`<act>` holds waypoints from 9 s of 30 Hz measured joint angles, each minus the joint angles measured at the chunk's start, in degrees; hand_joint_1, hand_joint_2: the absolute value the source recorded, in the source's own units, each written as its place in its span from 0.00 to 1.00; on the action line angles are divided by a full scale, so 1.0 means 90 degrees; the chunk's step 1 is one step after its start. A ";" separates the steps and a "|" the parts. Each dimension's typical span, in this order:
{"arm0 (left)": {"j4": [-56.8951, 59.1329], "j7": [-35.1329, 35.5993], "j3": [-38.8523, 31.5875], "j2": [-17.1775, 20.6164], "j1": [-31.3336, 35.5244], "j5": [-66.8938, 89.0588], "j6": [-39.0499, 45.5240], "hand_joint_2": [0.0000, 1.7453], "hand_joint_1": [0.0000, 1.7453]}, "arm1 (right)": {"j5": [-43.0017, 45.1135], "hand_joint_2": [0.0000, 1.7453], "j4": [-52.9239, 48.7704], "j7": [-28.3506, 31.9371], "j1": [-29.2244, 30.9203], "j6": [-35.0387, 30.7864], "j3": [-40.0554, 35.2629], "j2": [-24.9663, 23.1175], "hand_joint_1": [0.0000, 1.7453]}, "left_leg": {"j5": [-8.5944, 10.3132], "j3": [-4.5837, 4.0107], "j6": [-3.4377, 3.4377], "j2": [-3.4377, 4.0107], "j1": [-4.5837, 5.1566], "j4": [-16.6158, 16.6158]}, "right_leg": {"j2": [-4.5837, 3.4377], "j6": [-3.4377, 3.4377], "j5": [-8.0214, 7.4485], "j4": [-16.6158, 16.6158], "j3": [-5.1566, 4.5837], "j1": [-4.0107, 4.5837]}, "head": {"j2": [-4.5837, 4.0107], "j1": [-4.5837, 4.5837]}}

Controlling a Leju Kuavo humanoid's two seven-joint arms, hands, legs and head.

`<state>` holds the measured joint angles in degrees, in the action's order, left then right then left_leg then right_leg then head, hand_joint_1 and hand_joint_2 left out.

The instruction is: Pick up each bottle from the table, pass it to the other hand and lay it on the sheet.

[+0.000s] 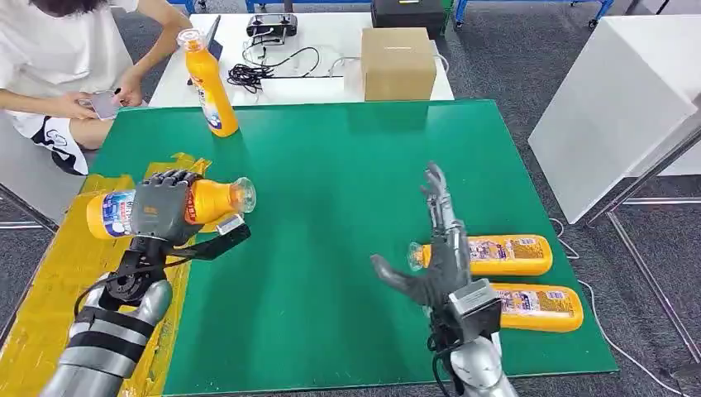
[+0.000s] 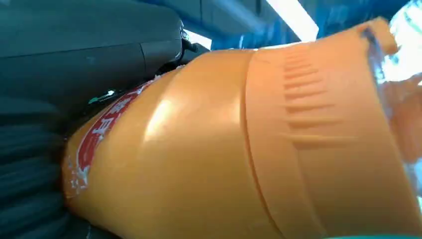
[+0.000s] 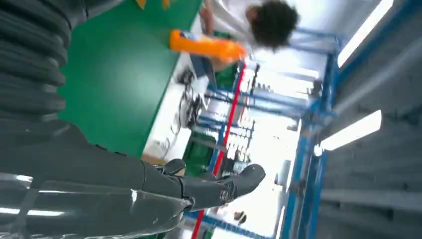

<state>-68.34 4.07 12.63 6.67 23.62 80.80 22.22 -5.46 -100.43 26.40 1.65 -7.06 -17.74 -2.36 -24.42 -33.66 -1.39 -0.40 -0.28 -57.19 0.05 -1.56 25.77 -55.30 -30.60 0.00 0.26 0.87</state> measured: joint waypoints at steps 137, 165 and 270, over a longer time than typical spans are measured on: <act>-0.2826 -0.3757 -0.0022 -0.1122 -0.1135 -0.8662 -0.0320 1.00 0.00 | -0.4767 1.00 0.4860 -0.2283 0.2160 0.1154 -0.0367 0.3599 0.93 | -0.0002 0.0000 -0.0004 -0.0014 0.0014 -0.0005 | 0.0005 -0.0004 -0.0001 0.0002 0.0008 -0.0006 | 0.0000 -0.0005; -0.2811 -0.3499 0.0029 -0.1171 -0.1161 -0.8701 -0.0706 1.00 0.00 | -0.4115 1.00 0.4281 -0.1939 0.1713 -0.1635 0.0821 0.2088 1.00 | -0.0002 0.0017 -0.0004 -0.0020 0.0009 -0.0003 | 0.0008 -0.0004 0.0001 0.0001 0.0027 -0.0002 | 0.0000 -0.0005; -0.1330 -0.2421 0.1530 -0.0853 -0.0186 -1.0717 -0.2294 1.00 1.00 | -0.1166 1.00 0.5270 -0.0019 0.2480 -0.0182 -0.2096 -0.1319 1.00 | 0.0001 -0.0013 0.0001 -0.0009 0.0007 -0.0001 | 0.0003 -0.0002 0.0001 -0.0012 -0.0013 -0.0004 | 0.0000 0.0000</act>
<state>-80.30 -17.73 26.40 -1.01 21.94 -15.65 1.57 -15.96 -53.00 26.23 23.97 -8.70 -36.61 -14.23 -24.42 -33.77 -1.38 -0.48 -0.22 -57.20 0.08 -1.58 25.78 -55.41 -30.72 -0.04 0.26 0.87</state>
